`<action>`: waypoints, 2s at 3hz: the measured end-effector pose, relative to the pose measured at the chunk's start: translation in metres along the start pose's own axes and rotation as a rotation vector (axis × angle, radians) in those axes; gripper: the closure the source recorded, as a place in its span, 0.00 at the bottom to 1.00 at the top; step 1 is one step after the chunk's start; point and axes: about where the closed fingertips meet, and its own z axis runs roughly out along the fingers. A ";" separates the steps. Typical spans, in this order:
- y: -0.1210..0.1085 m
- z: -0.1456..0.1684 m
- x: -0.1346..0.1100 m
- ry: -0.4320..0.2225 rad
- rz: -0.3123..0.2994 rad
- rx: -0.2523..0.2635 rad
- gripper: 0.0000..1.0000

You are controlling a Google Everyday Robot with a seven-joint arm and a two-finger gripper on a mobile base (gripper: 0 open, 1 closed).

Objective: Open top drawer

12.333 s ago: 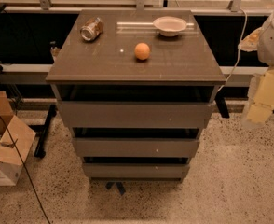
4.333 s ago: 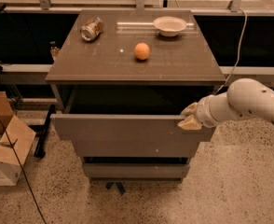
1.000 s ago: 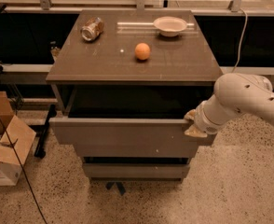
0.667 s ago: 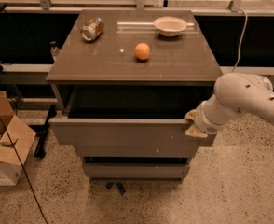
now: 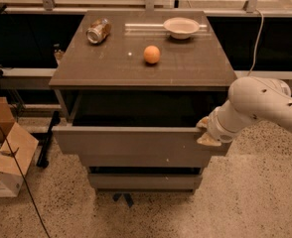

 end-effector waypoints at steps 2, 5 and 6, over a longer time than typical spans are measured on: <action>0.000 0.000 0.000 0.000 0.000 0.000 0.11; -0.014 0.017 -0.025 -0.015 -0.084 -0.049 0.00; -0.012 0.029 -0.017 -0.037 -0.062 -0.099 0.19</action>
Offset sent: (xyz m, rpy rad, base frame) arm 0.0087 0.0237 0.0118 -0.0804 -0.0093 0.1031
